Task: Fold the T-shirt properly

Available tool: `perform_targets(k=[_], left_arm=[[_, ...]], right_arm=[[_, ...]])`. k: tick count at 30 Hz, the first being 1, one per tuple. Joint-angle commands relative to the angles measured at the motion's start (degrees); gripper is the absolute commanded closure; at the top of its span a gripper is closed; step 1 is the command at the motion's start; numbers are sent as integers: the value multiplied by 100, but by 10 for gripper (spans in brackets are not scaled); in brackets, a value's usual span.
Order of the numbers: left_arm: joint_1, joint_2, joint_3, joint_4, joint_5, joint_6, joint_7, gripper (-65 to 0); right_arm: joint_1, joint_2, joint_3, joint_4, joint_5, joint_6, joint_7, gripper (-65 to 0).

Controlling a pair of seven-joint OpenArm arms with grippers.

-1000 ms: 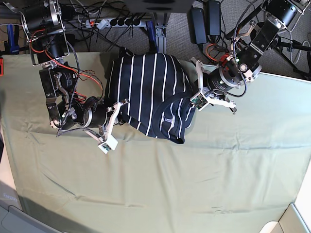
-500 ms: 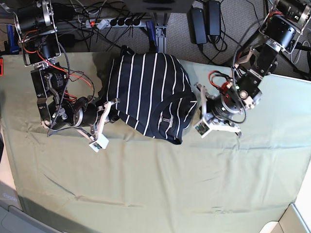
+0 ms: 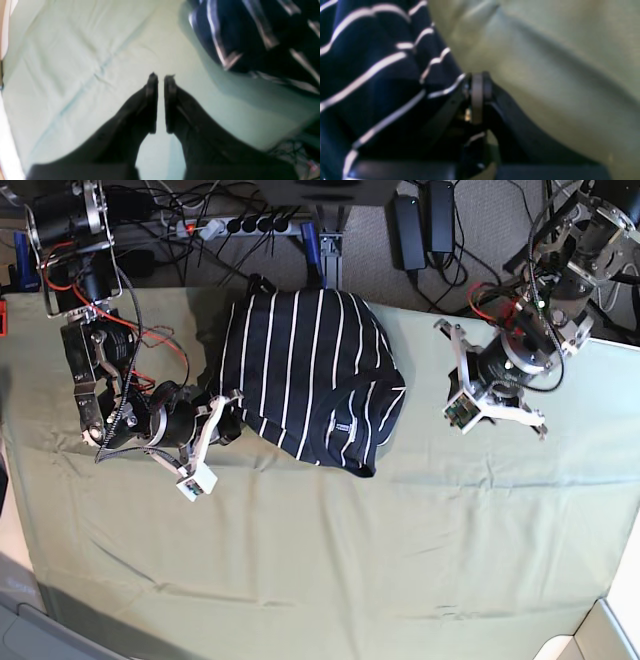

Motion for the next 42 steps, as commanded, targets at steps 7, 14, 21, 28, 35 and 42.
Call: perform_targets(k=[7, 14, 21, 28, 35, 42], left_arm=[[706, -50, -37, 597, 205, -4, 15, -53], [874, 199, -22, 595, -179, -295, 13, -53], [1113, 476, -20, 592, -323, -363, 39, -53], [1215, 533, 509, 590, -249, -450, -42, -53], [1139, 809, 798, 273, 7, -448, -293, -53], [562, 1298, 798, -481, 7, -448, -289, -53]], right_arm=[[365, 70, 42, -48, 70, 404, 179, 0], [361, -118, 42, -181, 74, 407, 308, 0], [363, -426, 31, -190, 72, 407, 223, 0], [363, -498, 31, -195, 74, 407, 223, 0], [343, -501, 31, -197, 74, 404, 223, 0], [332, -498, 31, -197, 76, 404, 219, 0]])
